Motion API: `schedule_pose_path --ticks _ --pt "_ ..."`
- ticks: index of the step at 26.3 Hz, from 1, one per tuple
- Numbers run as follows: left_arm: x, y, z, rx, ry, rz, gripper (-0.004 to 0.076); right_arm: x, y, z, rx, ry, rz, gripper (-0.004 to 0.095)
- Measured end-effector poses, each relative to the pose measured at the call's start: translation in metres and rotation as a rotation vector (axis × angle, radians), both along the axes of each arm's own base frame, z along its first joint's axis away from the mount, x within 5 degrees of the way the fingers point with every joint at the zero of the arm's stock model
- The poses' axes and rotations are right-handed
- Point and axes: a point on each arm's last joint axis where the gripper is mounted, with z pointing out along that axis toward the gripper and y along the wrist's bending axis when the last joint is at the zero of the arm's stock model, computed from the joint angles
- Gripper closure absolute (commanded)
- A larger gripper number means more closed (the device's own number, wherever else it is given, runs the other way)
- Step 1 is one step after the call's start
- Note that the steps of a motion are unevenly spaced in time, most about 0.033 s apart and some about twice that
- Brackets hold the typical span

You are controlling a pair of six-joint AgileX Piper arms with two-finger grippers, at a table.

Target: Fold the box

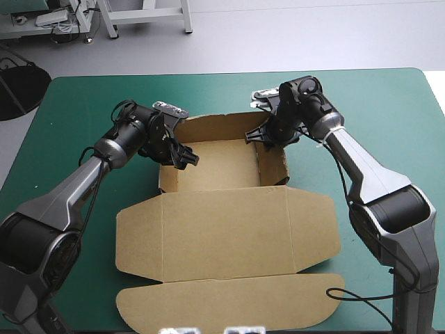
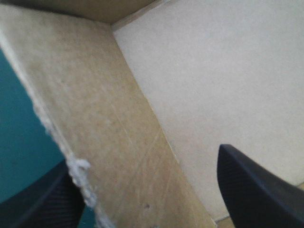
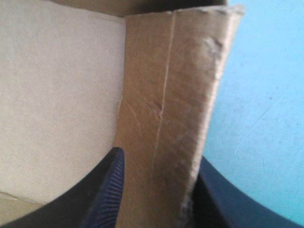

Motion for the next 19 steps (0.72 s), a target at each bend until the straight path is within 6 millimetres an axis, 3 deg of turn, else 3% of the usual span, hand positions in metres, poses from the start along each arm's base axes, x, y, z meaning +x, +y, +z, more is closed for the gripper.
schedule_pose_path --ticks 3,10,19 --pt "0.001 0.002 0.003 0.026 -0.01 0.0 0.0185 0.004 -0.001 0.019 0.001 -0.071 -0.001 0.052" --pt "0.003 0.003 0.017 0.037 -0.031 0.001 0.0185 0.005 -0.003 0.033 -0.007 -0.121 -0.004 0.052" --pt "0.003 0.014 0.083 0.098 -0.157 0.027 0.0235 -0.014 -0.019 0.079 -0.053 -0.255 -0.003 0.052"
